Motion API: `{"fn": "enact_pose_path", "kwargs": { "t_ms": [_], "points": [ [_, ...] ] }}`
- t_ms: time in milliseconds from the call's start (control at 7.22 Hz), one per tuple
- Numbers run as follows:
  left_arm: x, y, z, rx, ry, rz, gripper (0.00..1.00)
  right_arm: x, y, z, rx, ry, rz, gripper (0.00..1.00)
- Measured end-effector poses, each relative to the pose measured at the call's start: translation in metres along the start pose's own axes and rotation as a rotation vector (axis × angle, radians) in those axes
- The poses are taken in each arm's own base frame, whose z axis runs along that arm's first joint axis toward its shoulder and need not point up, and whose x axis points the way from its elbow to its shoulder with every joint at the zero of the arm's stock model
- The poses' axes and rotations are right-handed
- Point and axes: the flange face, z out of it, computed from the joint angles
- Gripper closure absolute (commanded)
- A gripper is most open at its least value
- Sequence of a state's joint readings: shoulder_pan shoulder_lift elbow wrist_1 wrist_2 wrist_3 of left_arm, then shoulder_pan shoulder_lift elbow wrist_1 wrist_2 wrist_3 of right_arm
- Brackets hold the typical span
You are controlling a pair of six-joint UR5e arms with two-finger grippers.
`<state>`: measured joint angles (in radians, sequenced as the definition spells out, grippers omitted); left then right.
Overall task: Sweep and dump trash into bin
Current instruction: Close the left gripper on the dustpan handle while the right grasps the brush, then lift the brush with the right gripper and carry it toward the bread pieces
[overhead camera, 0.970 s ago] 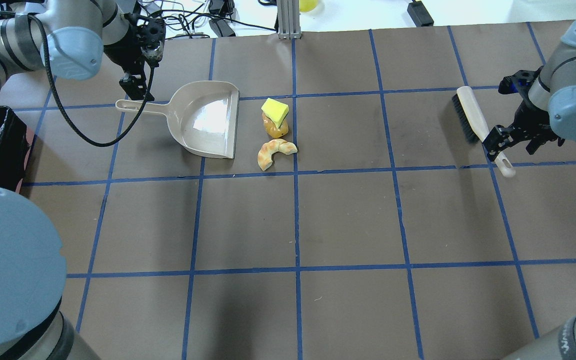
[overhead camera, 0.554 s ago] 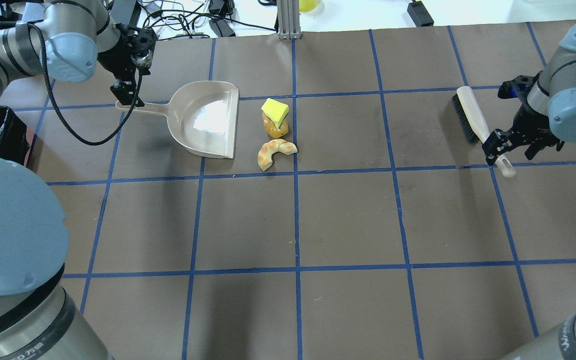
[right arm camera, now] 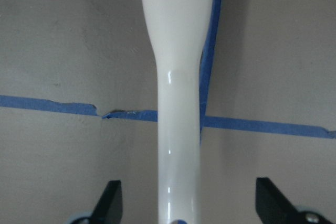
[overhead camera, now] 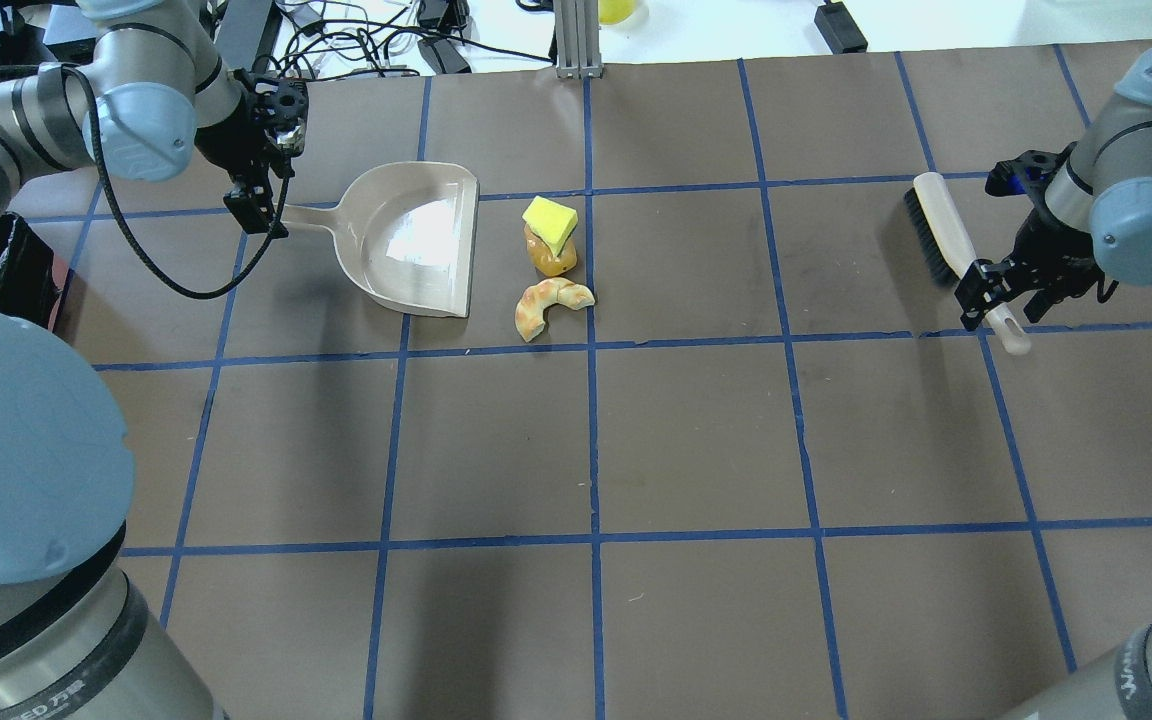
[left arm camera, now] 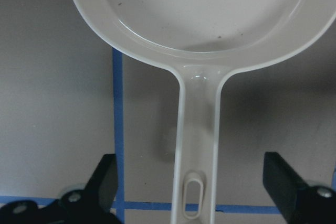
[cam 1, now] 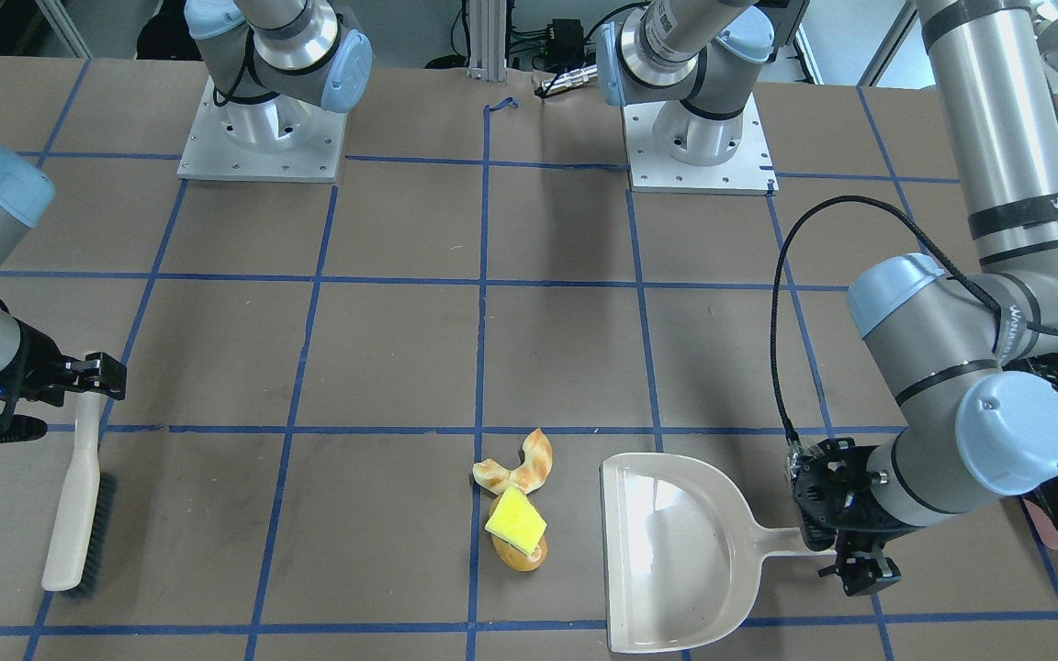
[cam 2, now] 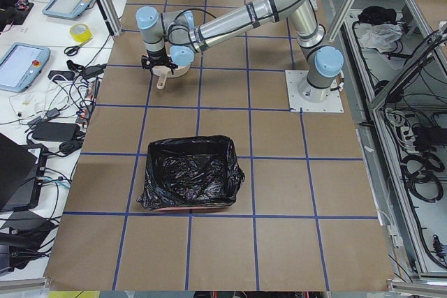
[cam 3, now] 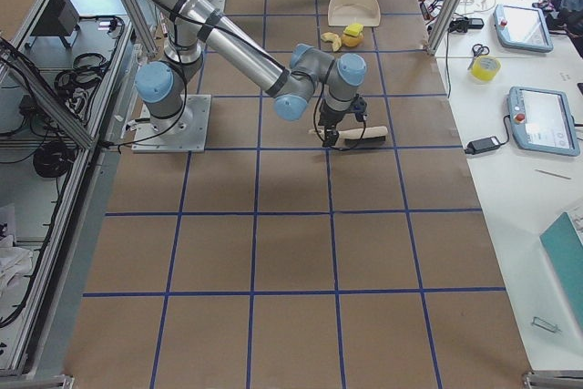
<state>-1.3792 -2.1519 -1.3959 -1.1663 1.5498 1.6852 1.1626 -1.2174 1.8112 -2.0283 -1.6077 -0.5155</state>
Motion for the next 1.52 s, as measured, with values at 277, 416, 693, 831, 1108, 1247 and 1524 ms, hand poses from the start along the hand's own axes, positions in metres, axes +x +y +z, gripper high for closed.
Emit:
{"fn": "enact_pose_path", "kwargs": {
  "t_ms": [277,416,693,831,1108,1247,1524],
  "points": [
    [0.004,0.000,0.007,0.000,0.003,-0.004,0.02,0.000,0.000,0.000,0.001,-0.001,-0.001,1.00],
    [0.003,0.000,0.009,0.000,-0.002,-0.001,0.02,0.000,-0.001,-0.001,0.003,0.001,-0.003,1.00],
    [0.001,0.001,0.011,-0.001,-0.015,0.005,0.02,0.001,-0.002,-0.005,0.009,0.005,-0.005,1.00],
    [0.000,0.002,0.012,-0.001,-0.019,0.006,0.06,-0.005,-0.004,-0.010,0.019,0.006,-0.011,1.00],
    [-0.001,0.008,0.015,0.002,-0.022,0.005,0.08,-0.049,-0.018,-0.021,0.046,0.013,-0.016,1.00],
    [-0.002,0.014,0.018,0.007,-0.019,-0.002,0.08,-0.087,-0.029,-0.029,0.065,0.015,-0.008,1.00],
    [-0.002,0.021,0.022,0.011,-0.012,-0.013,0.47,-0.167,-0.038,-0.035,0.078,-0.041,0.120,1.00]
  ]
}}
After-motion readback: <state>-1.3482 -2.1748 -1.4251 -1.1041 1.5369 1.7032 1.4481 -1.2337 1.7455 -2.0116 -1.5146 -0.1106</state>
